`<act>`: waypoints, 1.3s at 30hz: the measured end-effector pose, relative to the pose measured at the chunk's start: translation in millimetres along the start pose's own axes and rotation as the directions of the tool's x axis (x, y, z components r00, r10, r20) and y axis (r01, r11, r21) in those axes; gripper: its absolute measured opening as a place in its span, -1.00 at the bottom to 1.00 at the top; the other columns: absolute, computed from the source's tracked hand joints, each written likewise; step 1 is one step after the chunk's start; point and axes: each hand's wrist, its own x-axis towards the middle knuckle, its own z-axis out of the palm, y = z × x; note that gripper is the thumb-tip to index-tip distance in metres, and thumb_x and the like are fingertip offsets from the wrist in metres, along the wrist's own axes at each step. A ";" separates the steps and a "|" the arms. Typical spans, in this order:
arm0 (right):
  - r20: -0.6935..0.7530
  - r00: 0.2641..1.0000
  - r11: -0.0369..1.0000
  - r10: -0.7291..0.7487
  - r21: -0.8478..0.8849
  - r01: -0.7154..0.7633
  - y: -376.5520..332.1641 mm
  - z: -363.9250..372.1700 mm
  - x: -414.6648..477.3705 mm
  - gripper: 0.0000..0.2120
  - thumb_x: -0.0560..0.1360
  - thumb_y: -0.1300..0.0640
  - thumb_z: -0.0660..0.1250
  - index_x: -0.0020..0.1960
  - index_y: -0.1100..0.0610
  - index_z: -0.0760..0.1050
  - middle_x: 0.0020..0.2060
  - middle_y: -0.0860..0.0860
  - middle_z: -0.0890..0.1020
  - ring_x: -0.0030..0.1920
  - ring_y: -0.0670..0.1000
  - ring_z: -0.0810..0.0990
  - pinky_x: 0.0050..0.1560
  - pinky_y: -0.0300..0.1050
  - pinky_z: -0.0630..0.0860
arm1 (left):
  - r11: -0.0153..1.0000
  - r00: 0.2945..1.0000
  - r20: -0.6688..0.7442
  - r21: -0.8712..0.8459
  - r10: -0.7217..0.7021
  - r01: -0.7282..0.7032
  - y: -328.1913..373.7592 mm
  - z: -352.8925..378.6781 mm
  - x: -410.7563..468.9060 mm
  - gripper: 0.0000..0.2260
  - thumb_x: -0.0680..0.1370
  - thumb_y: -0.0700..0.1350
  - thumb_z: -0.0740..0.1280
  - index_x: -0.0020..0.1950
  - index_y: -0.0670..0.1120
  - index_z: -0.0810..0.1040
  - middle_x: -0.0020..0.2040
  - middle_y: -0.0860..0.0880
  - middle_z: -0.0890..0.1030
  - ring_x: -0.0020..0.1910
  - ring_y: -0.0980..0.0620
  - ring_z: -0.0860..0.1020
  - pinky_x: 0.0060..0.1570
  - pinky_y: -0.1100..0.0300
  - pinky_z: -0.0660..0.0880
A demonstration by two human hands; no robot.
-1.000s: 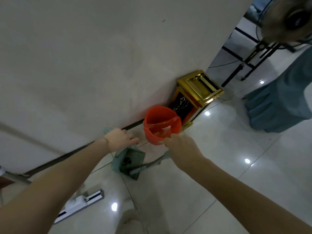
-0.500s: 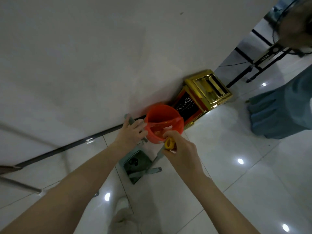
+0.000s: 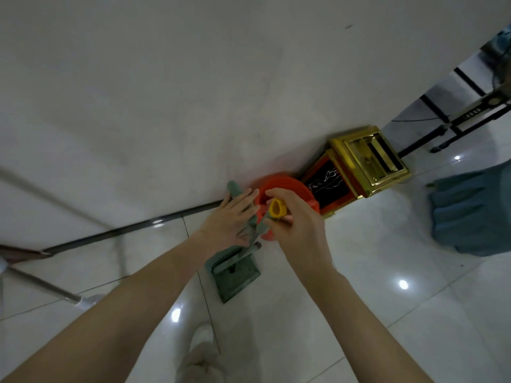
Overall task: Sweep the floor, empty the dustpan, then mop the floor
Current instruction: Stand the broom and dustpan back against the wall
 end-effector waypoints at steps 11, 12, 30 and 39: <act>-0.033 0.999 1.000 -0.005 0.015 0.005 -9.6 -5.1 10.0 -0.61 0.40 0.32 0.48 0.05 -0.07 0.48 -0.16 -0.36 0.49 -0.03 -0.40 0.49 -0.04 -0.59 0.37 | 0.967 0.966 -0.051 -0.023 -0.254 0.253 16.0 7.7 6.9 -0.13 0.28 0.53 0.23 0.47 0.10 0.22 0.59 -0.16 -0.11 0.54 -0.23 -0.19 0.39 -0.41 0.04; -0.029 1.000 1.000 -0.006 0.009 0.006 -10.3 -7.0 11.5 -0.62 0.40 0.30 0.48 0.05 -0.08 0.48 -0.16 -0.35 0.50 -0.03 -0.38 0.50 -0.04 -0.59 0.37 | 0.967 0.965 -0.063 -0.023 -0.256 0.255 15.6 7.5 7.0 -0.14 0.28 0.52 0.26 0.45 0.09 0.26 0.59 -0.16 -0.08 0.54 -0.24 -0.15 0.39 -0.41 0.06; 0.000 0.999 0.998 0.052 -0.042 -0.052 -7.4 2.7 23.0 -0.70 0.45 0.23 0.44 0.03 -0.09 0.45 -0.21 -0.30 0.49 -0.15 -0.28 0.51 0.01 -0.22 0.54 | 0.976 0.982 -0.032 0.110 -0.184 0.186 17.5 16.9 15.3 -0.23 0.46 0.39 0.11 0.55 -0.02 0.14 0.59 -0.10 0.02 0.54 -0.17 -0.27 0.50 -0.14 -0.09; 0.004 0.998 0.998 0.055 -0.033 -0.055 -9.6 3.7 30.3 -0.70 0.45 0.27 0.42 -0.03 -0.08 0.42 -0.25 -0.24 0.49 -0.11 -0.29 0.50 -0.14 -0.52 0.38 | 0.987 0.985 -0.101 -0.094 -0.138 0.129 8.6 20.4 17.9 -0.29 0.47 0.23 0.29 0.49 -0.14 0.26 0.57 -0.08 0.14 0.57 -0.09 -0.06 0.49 -0.12 0.10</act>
